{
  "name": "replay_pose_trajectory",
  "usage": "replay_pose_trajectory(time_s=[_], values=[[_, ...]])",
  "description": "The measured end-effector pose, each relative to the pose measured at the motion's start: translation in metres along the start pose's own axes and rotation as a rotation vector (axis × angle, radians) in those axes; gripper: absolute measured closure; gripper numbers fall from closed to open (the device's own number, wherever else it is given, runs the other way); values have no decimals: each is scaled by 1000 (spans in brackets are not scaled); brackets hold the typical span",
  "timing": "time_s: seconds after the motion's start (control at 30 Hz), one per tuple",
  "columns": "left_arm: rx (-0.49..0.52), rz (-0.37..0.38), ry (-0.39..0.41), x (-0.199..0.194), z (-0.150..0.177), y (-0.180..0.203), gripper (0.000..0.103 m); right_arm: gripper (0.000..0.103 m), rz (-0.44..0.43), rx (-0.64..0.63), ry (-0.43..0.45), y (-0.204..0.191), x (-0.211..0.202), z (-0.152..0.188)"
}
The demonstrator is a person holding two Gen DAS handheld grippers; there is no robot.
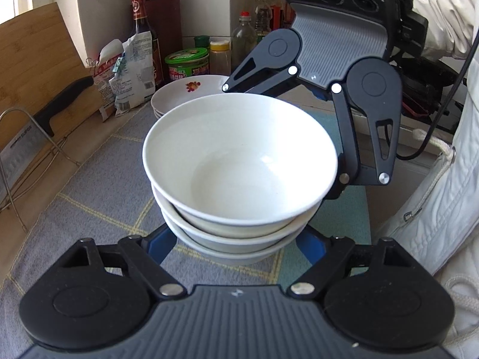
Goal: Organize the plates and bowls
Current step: 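Lift the bowl stack with both tools and carry it over the plate stack, then lower the bowl stack with both tools onto the floral plates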
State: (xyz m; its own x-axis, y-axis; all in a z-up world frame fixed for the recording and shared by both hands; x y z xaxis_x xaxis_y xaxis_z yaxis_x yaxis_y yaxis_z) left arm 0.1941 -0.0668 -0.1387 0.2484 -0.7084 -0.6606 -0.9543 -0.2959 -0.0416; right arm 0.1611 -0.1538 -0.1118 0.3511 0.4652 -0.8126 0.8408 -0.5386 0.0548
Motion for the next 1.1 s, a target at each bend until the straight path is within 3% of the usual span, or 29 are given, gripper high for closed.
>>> replay_pose_trajectory(time_s=[0.73, 1.1], values=[[107, -1, 38, 110, -118, 5, 17, 15, 111, 12, 23, 112, -85, 79], [131, -18, 25, 153, -145, -18, 17, 15, 140, 14, 24, 167, -80, 92]])
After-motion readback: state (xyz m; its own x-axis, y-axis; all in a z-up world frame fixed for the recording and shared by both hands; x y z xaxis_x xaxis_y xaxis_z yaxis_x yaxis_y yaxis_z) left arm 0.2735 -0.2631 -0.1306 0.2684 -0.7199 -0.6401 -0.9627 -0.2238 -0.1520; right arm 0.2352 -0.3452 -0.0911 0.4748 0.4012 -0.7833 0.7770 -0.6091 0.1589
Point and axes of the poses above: each gripper's, at about its wrist camera, not at the fingertips, and x roughly the way its jaws point, y to its right, z to its underside, the point moved 6 cm from there along x, roughly the way its jaws point, and after that the axes turned 3 degrees about y, right-handed, at the moved point
